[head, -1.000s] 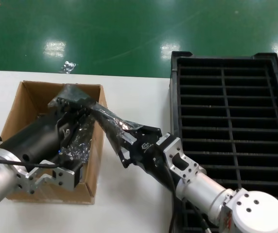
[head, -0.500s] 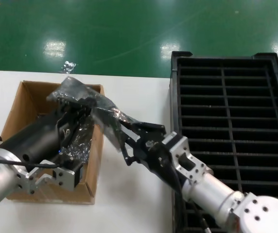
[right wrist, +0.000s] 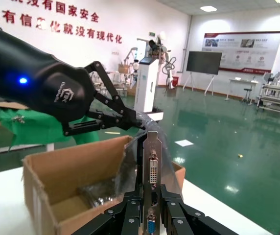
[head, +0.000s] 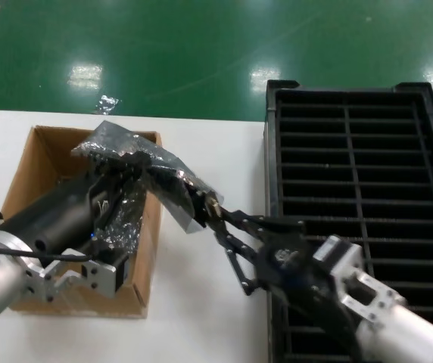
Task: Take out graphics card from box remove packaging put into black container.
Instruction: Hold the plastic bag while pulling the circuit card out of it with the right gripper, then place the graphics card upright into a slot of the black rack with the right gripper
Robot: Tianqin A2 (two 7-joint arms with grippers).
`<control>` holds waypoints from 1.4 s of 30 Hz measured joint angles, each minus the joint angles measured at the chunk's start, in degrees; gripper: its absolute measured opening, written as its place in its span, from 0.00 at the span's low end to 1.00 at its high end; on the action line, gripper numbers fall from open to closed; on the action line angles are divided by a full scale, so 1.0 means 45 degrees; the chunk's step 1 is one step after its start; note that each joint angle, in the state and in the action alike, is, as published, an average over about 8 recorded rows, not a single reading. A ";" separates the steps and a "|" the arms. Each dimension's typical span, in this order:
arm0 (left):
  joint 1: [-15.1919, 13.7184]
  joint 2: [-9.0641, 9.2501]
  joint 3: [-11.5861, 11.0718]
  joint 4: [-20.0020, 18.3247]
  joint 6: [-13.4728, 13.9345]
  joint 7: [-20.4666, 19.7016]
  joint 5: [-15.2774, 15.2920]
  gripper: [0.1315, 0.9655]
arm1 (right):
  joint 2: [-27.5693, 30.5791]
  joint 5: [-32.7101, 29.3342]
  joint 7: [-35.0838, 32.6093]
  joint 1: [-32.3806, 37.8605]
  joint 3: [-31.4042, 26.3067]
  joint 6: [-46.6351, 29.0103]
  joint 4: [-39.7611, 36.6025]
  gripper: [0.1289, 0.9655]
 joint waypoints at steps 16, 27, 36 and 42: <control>0.0000 0.0000 0.0000 0.0000 0.0000 0.0000 0.0000 0.01 | 0.3931 0.0670 0.2199 -0.3575 0.3875 -0.0897 0.3834 0.07; 0.0000 0.0000 0.0000 0.0000 0.0000 0.0000 0.0000 0.01 | 0.4664 0.1469 0.1834 -0.4268 0.4757 -0.0955 0.4090 0.07; 0.0000 0.0000 0.0000 0.0000 0.0000 0.0000 0.0000 0.01 | 0.4668 0.1187 0.2028 -0.4166 0.4722 -0.1037 0.4161 0.07; 0.0000 0.0000 0.0000 0.0000 0.0000 0.0000 0.0000 0.01 | 0.5136 -0.0304 0.3321 -0.3375 0.4615 -0.1980 0.4581 0.07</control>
